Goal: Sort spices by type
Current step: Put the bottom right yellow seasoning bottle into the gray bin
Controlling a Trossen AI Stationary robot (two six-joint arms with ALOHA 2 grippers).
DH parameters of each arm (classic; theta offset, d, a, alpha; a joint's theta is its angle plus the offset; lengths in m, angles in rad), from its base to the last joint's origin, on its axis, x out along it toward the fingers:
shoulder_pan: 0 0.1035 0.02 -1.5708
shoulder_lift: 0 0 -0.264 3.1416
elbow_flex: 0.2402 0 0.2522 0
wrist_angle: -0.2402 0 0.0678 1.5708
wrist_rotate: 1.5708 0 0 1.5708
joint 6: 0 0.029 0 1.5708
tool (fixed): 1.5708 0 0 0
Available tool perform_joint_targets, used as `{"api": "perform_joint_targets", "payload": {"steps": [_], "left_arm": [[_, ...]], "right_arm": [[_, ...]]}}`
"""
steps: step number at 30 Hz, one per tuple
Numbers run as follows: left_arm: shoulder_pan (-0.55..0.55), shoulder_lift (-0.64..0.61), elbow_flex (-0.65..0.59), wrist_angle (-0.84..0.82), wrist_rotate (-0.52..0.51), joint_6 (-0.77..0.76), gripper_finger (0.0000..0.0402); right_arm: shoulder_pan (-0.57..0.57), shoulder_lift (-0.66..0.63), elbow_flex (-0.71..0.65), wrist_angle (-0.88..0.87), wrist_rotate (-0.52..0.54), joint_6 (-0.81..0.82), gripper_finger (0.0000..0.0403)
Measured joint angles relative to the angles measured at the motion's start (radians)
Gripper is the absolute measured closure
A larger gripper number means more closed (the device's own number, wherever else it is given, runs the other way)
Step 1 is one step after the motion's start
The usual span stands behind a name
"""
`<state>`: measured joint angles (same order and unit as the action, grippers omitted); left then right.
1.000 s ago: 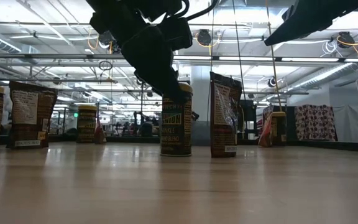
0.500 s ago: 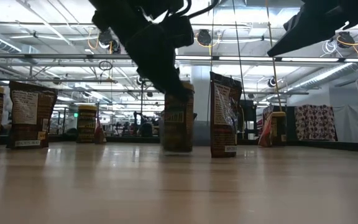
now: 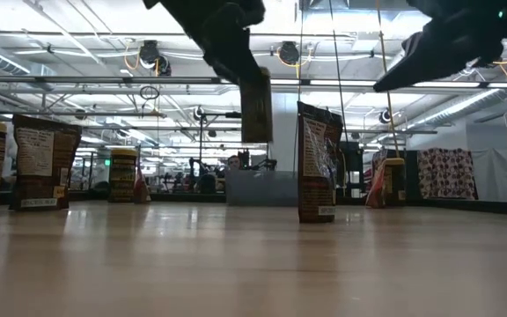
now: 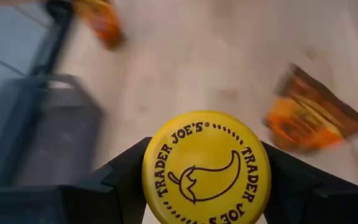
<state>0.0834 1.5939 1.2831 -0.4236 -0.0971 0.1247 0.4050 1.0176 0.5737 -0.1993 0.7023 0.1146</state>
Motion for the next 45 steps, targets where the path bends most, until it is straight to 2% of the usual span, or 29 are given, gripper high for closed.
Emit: {"api": "perform_joint_targets", "payload": {"steps": [6, 10, 15, 19, 27, 36, 45], "left_arm": [[0.201, -0.037, 0.002, 0.082, -0.021, 0.007, 0.0165], [0.348, -0.001, 0.003, 0.186, 0.057, -0.038, 0.0164], [0.47, 0.081, 0.062, 0.185, 0.17, -0.093, 0.0164], [0.505, 0.164, 0.157, 0.169, 0.193, -0.092, 0.0164], [0.544, 0.37, 0.336, 0.022, 0.192, -0.089, 0.0164], [0.57, 0.471, 0.349, 0.001, 0.159, -0.092, 0.0164], [0.589, 0.489, 0.349, 0.0, 0.152, -0.107, 0.0164]], "right_arm": [[-0.021, 0.0, -0.01, 0.033, 0.0, 0.007, 0.0397], [-0.027, 0.0, -0.01, 0.09, 0.0, -0.022, 0.0397], [-0.036, 0.0, -0.011, 0.123, 0.0, -0.037, 0.0397], [-0.049, 0.0, -0.011, 0.123, 0.0, -0.031, 0.0397], [-0.052, 0.0, -0.011, 0.121, -0.002, -0.022, 0.0397], [-0.052, 0.0, -0.011, 0.113, -0.027, -0.026, 0.0397], [-0.052, 0.0, -0.011, 0.115, -0.027, -0.02, 0.0397]]}}
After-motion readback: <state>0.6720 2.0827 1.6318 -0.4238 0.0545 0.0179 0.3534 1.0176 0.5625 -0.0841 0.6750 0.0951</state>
